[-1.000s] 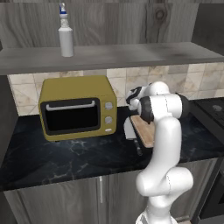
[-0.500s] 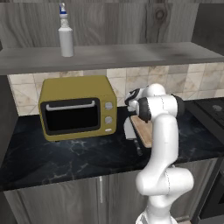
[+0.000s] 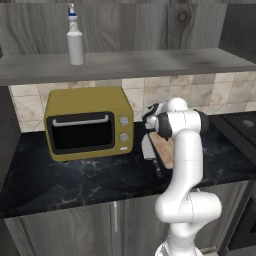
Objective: Move the cutting board and knife to the sink. Then move spray from the cabinet to the counter.
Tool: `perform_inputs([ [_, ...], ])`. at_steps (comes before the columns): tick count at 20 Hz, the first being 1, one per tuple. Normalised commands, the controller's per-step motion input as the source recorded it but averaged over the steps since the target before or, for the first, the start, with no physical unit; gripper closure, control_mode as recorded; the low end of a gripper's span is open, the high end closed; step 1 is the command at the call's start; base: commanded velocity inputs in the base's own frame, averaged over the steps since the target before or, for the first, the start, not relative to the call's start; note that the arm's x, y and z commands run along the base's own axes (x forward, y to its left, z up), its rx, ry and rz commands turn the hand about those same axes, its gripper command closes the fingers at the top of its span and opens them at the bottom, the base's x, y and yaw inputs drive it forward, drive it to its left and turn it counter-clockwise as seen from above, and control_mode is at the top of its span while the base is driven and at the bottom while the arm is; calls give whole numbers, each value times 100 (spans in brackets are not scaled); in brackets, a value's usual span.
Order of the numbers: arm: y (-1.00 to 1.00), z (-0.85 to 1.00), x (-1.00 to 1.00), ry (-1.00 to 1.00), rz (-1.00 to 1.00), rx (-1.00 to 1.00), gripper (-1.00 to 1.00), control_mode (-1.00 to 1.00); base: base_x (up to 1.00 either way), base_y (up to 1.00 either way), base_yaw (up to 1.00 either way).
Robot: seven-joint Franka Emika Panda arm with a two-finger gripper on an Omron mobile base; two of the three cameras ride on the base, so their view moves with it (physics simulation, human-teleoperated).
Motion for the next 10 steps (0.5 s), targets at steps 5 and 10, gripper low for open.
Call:
perform_inputs([
  [5,0,-19,-1,0,0,0,-100,-100,0,0,0],
  [10,0,-17,-2,0,0,0,-100,-100,0,0,0],
])
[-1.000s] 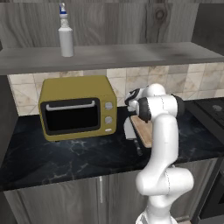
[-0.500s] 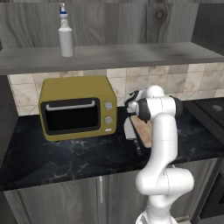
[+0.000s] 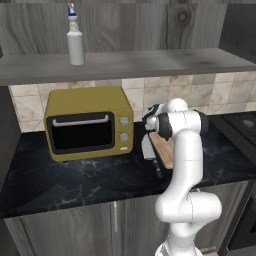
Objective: Move the cutting board and knife to the sink. Then move spray from the cabinet to the counter.
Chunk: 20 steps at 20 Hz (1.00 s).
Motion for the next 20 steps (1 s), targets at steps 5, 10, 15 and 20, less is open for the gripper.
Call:
perform_inputs([
  [5,-2,-18,-10,0,0,0,-100,-100,0,0,0],
  [10,-8,-24,-41,0,0,0,-100,-100,0,0,0],
  [15,-8,-27,-53,-1,0,0,-100,-100,0,0,0],
  [20,-10,-29,-53,-2,0,0,-100,-100,0,0,0],
])
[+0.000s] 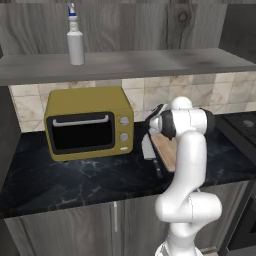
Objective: Move the cutting board and knife to the sink. Then move spray from the cabinet to the counter.
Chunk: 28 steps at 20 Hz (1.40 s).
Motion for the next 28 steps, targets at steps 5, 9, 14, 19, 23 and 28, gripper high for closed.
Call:
perform_inputs([
  [5,-10,-32,-55,-1,0,0,-100,-100,0,0,0],
  [9,-15,-34,-61,-2,1,0,-100,-100,0,0,0],
  [14,-16,-36,-64,0,6,0,-100,-100,0,0,0],
  [19,-15,-36,-66,0,8,0,-100,-100,0,0,0],
  [23,-17,-35,-70,0,5,0,-100,-100,0,0,0],
  [28,-17,-35,-73,0,0,-3,-100,-100,0,0,0],
])
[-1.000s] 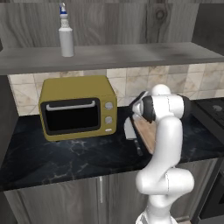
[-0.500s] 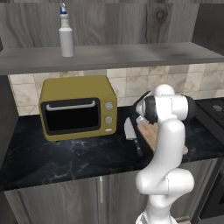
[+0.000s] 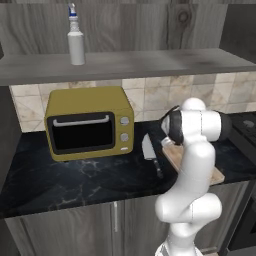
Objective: Move the cutting board and knife to the sink. Then move spray from the cabinet to the counter.
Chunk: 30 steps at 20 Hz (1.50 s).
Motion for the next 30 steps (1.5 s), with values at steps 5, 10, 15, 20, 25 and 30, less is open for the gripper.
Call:
perform_inputs([
  [5,-15,-35,-70,0,0,-6,-100,-100,0,0,0],
  [10,-16,-34,-66,0,0,-7,-100,-100,0,0,0],
  [15,-12,-33,-54,0,0,-7,-100,-100,0,0,0],
  [20,-9,-26,-21,0,0,-7,-100,-100,0,0,0],
  [25,0,4,25,-17,1,3,-100,-100,0,0,0],
  [30,0,29,7,-6,1,7,-100,-100,0,0,0],
])
